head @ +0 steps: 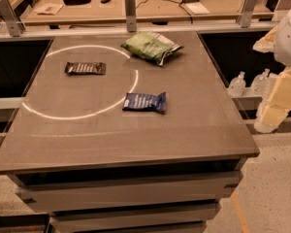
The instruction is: Pick rxbar blueberry
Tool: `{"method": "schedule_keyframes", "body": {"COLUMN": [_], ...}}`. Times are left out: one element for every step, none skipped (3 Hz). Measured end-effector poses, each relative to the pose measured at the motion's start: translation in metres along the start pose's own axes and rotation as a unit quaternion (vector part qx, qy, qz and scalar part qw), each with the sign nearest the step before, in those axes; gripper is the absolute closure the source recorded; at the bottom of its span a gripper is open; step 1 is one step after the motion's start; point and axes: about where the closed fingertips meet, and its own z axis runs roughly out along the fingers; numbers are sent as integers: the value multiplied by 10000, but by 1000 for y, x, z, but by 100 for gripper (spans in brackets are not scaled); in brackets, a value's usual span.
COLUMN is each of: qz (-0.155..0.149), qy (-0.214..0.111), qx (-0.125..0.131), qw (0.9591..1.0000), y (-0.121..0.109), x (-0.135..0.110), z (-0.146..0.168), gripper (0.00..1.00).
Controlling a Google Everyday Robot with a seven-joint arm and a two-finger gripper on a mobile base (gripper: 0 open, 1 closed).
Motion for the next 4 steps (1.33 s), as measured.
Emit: {"method": "schedule_keyframes", "body": {"qz": [0, -53, -3, 217], "qy": [0, -248, -784, -1418], "qx": [1, -80, -234, -379], "qw": [10000, 9996, 9966, 9889], "y": [0, -1, -7, -9], "x": [0, -1, 2, 2], "z": [0, -3, 0, 10], "gripper": [0, 0, 0, 0]}}
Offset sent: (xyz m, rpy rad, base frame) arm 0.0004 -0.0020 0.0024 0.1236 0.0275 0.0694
